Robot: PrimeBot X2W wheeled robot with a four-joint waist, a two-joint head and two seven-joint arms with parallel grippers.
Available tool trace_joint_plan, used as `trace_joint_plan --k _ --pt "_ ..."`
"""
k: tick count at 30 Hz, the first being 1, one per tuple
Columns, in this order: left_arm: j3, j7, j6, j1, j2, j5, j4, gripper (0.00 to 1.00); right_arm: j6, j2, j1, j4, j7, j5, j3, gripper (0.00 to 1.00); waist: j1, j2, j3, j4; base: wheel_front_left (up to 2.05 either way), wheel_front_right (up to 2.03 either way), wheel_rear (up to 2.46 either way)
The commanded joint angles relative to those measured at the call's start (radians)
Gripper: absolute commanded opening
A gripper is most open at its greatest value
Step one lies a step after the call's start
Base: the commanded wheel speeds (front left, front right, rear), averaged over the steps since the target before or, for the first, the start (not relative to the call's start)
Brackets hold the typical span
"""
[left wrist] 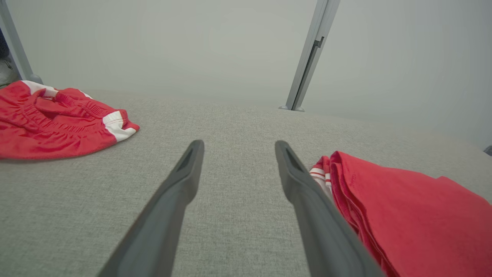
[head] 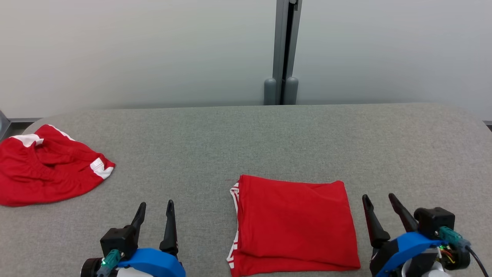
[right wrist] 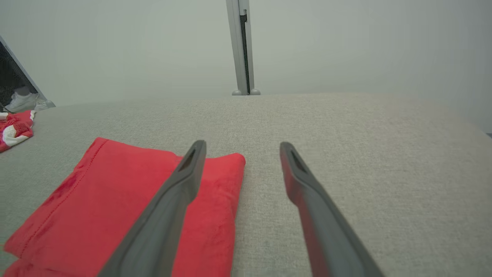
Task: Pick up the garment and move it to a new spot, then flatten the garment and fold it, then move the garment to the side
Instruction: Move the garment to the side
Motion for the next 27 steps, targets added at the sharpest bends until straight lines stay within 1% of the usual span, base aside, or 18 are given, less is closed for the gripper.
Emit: trace_joint_plan --k 1,6,9,17,22,27 --pt "0.001 -0.005 0.003 -0.016 0.001 0.005 -0.005 1.0 0.0 0.0 -0.029 0.011 0.027 0.033 0.011 1.0 0.0 0.0 0.003 0.003 0.0 0.0 0.0" --pt "-0.009 0.004 0.0 -0.021 0.006 0.007 -0.014 1.0 0.0 -0.003 -0.083 0.019 0.119 0.026 -0.015 1.0 0.0 0.0 0.013 0.015 0.0 0.0 0.0" --pt "-0.012 0.008 0.002 -0.029 0.008 0.009 -0.024 1.0 0.0 -0.025 -0.115 0.03 0.176 0.023 -0.031 1.0 0.0 0.0 0.022 0.028 0.0 0.0 0.0" --pt "-0.012 0.012 0.01 -0.048 0.015 0.01 -0.052 1.0 0.0 -0.087 -0.14 0.096 0.336 0.104 -0.009 1.0 0.0 0.0 0.067 0.077 0.0 0.0 0.0" --pt "-0.005 0.011 0.012 -0.064 0.018 0.008 -0.059 1.0 0.0 -0.123 -0.139 0.16 0.377 0.149 0.039 1.0 0.0 0.0 0.107 0.104 0.0 0.0 0.0" --pt "0.004 0.006 0.016 -0.075 0.019 0.008 -0.061 1.0 0.0 -0.125 -0.155 0.219 0.386 0.194 0.089 1.0 0.0 0.0 0.135 0.121 0.0 0.0 0.0"
